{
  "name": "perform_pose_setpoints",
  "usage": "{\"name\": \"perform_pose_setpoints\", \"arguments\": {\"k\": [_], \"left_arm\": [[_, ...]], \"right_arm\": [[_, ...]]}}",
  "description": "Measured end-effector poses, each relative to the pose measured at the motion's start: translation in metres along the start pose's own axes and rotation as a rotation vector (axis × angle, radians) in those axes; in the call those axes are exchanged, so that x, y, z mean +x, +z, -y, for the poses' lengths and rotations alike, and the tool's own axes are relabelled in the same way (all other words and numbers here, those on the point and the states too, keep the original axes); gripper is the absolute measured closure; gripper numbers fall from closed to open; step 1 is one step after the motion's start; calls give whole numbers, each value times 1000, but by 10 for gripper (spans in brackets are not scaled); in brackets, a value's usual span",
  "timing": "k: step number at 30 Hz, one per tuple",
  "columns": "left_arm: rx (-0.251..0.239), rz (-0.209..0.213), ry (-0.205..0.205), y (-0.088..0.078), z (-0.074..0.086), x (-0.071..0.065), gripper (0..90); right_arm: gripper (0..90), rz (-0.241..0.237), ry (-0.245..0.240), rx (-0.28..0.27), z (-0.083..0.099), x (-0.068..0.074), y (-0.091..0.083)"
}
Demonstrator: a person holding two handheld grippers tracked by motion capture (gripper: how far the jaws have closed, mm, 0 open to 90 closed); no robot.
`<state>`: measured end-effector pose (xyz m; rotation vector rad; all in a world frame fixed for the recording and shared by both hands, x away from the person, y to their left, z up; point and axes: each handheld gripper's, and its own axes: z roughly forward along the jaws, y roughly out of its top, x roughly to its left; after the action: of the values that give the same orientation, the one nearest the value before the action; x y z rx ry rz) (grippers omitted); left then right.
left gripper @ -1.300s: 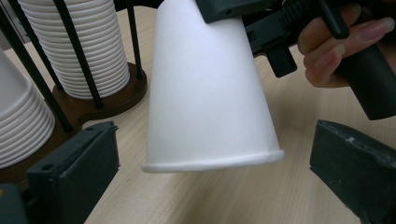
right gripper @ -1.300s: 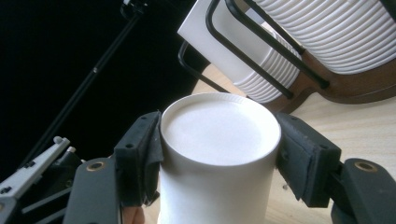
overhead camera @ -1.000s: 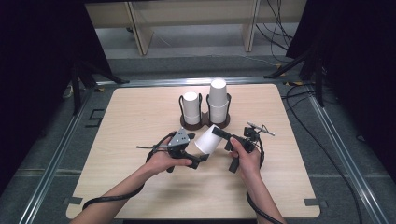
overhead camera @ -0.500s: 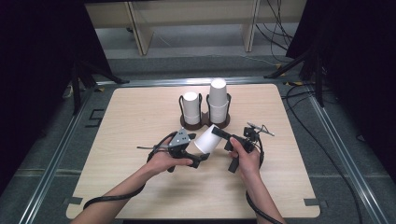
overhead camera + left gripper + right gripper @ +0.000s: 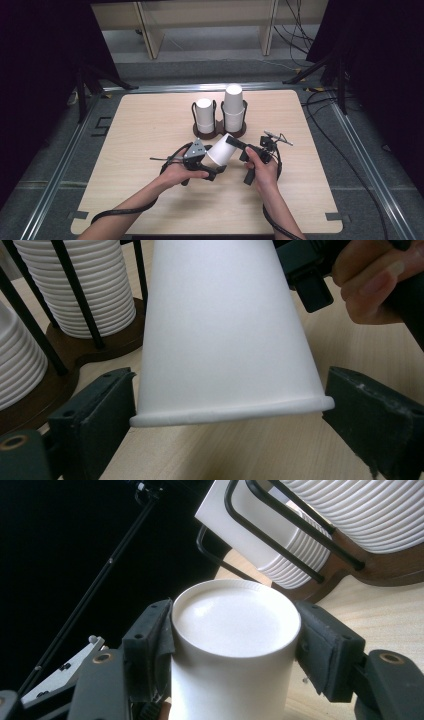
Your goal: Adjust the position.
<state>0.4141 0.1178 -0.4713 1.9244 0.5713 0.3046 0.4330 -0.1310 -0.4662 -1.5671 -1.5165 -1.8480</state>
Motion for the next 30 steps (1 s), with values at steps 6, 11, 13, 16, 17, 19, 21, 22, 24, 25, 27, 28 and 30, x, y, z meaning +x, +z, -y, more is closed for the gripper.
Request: {"name": "perform_pose_setpoints", "arguments": {"k": [6, 11, 13, 16, 17, 19, 21, 22, 24, 25, 27, 28, 30], "left_arm": [[-9, 0, -3, 0, 0, 0, 113], [-12, 1, -3, 0, 0, 0, 137], [-13, 1, -2, 0, 0, 0, 141], [-19, 0, -7, 0, 0, 0, 147], [-10, -4, 1, -1, 0, 0, 147], [-13, -5, 8, -1, 0, 0, 157], [-12, -7, 12, -2, 0, 0, 168], [-22, 1, 18, -2, 0, 0, 181], [-20, -4, 22, -2, 0, 1, 185], [-14, -8, 28, -3, 0, 1, 191], [-16, -7, 32, -4, 0, 1, 201], [-19, -3, 34, -4, -1, 1, 211], [-12, -8, 46, -5, -1, 2, 217]], "right_arm": [[358, -10, 32, 1, 0, 2, 0], [358, -10, 0, -9, 0, -2, 2], [358, -3, -13, -10, 0, -3, 2], [357, -7, -7, -11, 0, -3, 1], [357, -8, -7, -11, 0, -3, 1], [353, -10, -8, -10, -1, -3, 1], [349, -9, -12, -16, -1, -3, 1], [344, -13, 22, -3, 0, 1, 0], [342, -10, 3, -8, 0, 0, 0], [339, -9, -4, -11, 0, 0, 0], [336, -15, -20, -17, 0, 0, 1], [331, -21, -17, -10, 0, 1, 1], [328, -11, -8, -14, 0, 2, 1]]}}
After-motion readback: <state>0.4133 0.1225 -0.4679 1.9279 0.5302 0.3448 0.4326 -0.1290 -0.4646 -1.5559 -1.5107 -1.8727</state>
